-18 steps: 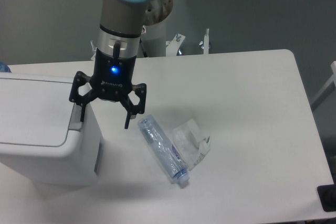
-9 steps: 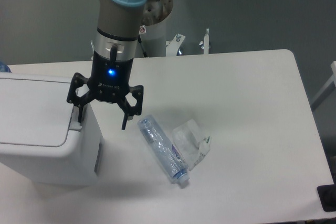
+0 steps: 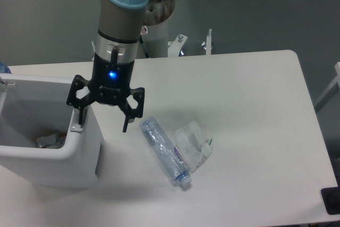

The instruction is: Open the trash can

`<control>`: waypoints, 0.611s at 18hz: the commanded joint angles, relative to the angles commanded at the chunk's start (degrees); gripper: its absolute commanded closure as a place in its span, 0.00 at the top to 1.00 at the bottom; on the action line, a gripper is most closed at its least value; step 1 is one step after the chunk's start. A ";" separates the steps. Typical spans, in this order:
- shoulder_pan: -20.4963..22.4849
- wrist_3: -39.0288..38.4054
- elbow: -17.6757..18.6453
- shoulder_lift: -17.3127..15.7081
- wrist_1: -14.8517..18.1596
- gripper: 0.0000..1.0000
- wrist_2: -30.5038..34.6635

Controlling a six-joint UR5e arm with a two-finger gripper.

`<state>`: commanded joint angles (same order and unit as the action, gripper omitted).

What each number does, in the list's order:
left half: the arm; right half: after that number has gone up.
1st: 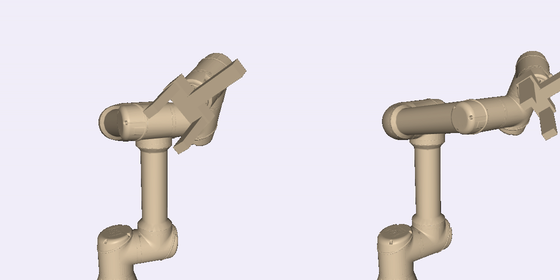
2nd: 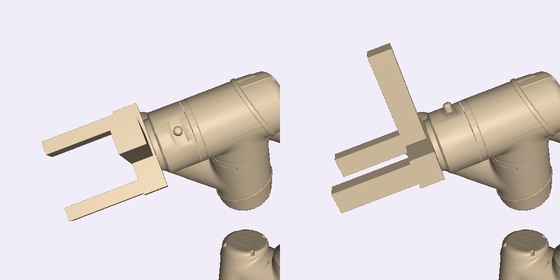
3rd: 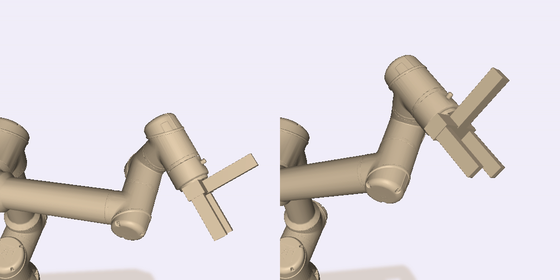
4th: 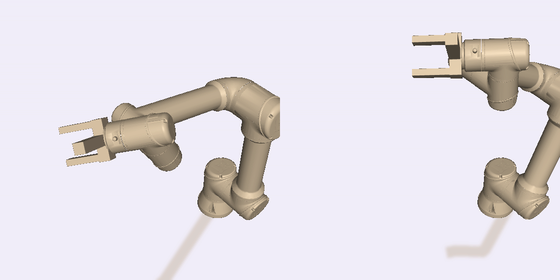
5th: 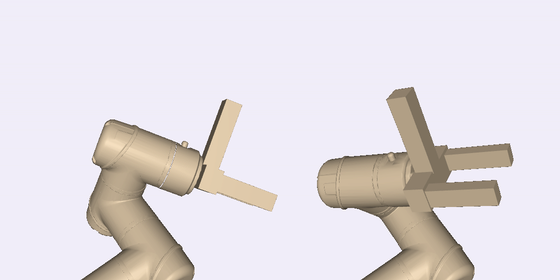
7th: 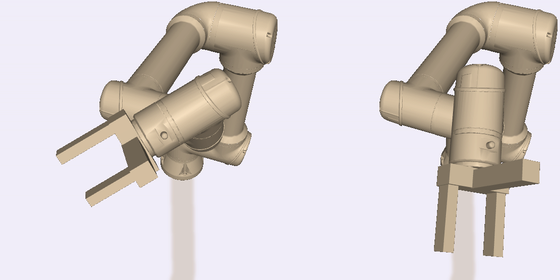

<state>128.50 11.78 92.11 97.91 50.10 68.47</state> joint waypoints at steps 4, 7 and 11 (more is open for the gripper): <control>0.17 1.22 -2.29 0.79 -0.09 1.00 2.71; 2.19 6.49 -2.38 2.90 0.09 1.00 8.68; 5.62 11.42 -3.08 4.91 0.09 1.00 10.63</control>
<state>134.11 23.19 89.04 102.82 50.19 79.10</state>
